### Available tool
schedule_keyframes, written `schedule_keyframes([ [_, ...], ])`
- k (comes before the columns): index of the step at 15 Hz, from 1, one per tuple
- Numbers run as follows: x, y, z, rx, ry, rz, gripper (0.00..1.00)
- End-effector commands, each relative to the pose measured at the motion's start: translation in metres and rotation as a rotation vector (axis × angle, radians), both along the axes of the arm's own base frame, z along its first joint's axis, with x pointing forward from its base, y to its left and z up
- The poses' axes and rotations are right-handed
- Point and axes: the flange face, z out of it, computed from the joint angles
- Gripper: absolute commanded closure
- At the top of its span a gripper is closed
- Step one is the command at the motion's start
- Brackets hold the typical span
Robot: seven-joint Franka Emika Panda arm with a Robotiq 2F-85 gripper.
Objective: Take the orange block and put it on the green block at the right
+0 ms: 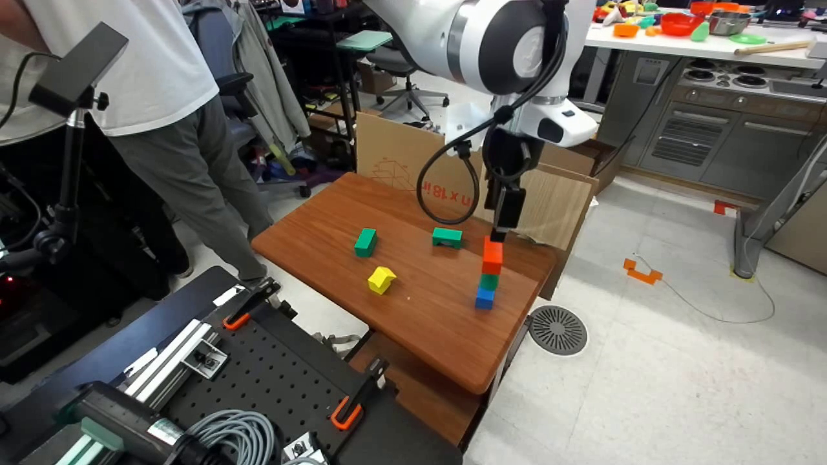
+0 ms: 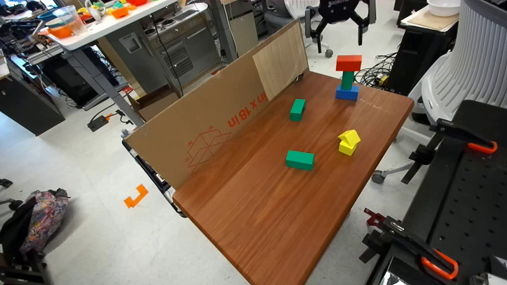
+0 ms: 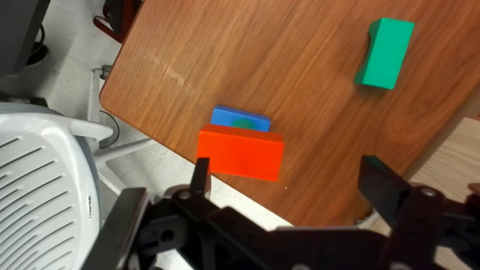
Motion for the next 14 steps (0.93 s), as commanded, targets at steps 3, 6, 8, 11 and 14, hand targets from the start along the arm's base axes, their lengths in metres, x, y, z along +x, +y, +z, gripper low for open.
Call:
schedule_keyframes([
  [3, -0.030, 0.062, 0.068, 0.069, -0.085, 0.289, 0.00],
  [6, -0.058, 0.101, 0.080, 0.073, -0.088, 0.460, 0.00],
  [8, -0.079, 0.127, 0.085, 0.075, -0.083, 0.571, 0.00],
  [11, -0.071, 0.136, 0.080, 0.093, -0.049, 0.585, 0.00],
  [14, -0.077, 0.143, 0.079, 0.096, -0.044, 0.596, 0.00],
])
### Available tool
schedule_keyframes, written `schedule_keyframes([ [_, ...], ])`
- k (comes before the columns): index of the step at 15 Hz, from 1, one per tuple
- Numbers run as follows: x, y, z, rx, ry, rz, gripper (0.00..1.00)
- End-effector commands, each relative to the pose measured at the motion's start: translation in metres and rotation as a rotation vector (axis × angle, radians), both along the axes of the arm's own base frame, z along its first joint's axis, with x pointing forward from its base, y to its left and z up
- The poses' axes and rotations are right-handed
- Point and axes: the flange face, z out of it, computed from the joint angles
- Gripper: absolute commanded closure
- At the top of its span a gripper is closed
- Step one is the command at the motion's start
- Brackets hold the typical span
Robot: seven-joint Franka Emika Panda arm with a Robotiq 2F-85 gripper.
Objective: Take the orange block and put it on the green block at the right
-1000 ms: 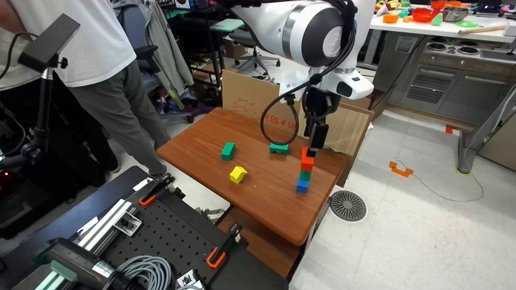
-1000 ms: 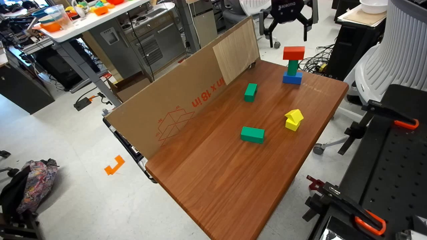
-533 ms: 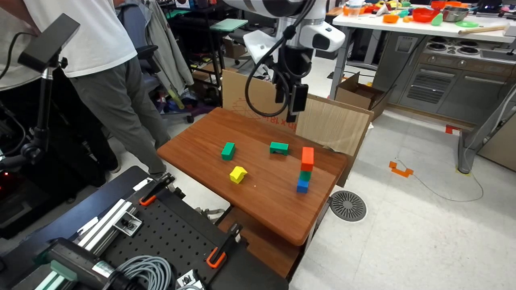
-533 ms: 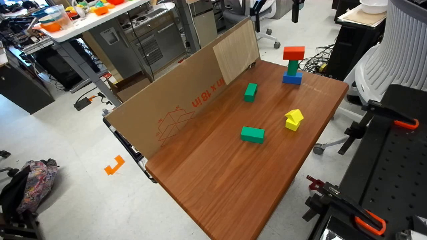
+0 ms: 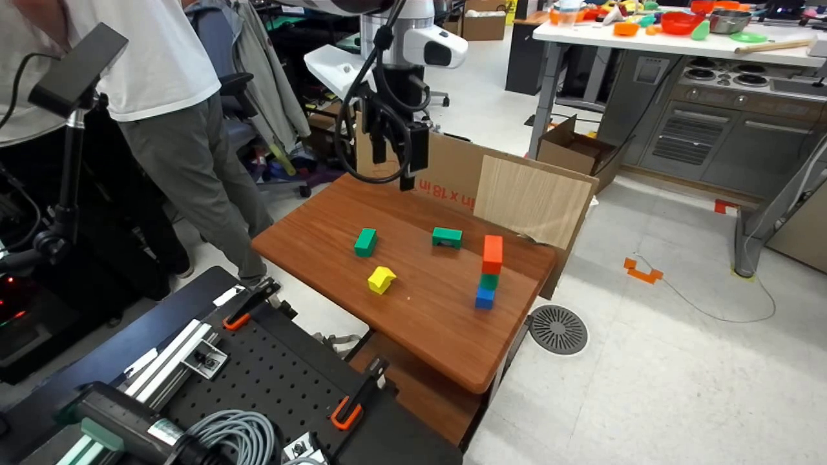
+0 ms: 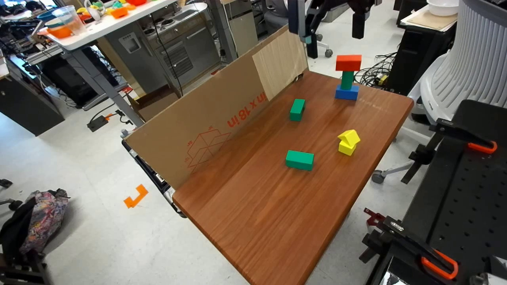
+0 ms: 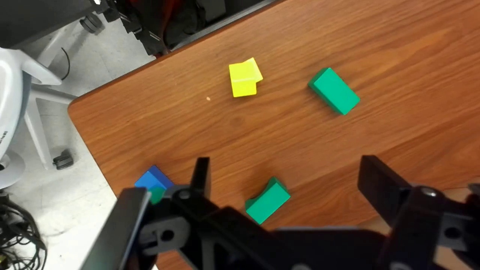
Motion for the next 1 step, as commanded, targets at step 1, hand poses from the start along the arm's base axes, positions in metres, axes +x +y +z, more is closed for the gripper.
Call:
schedule_keyframes([
  [1, 0.0005, -0.0042, -0.0008, -0.001, 0.002, -0.007, 0.00],
])
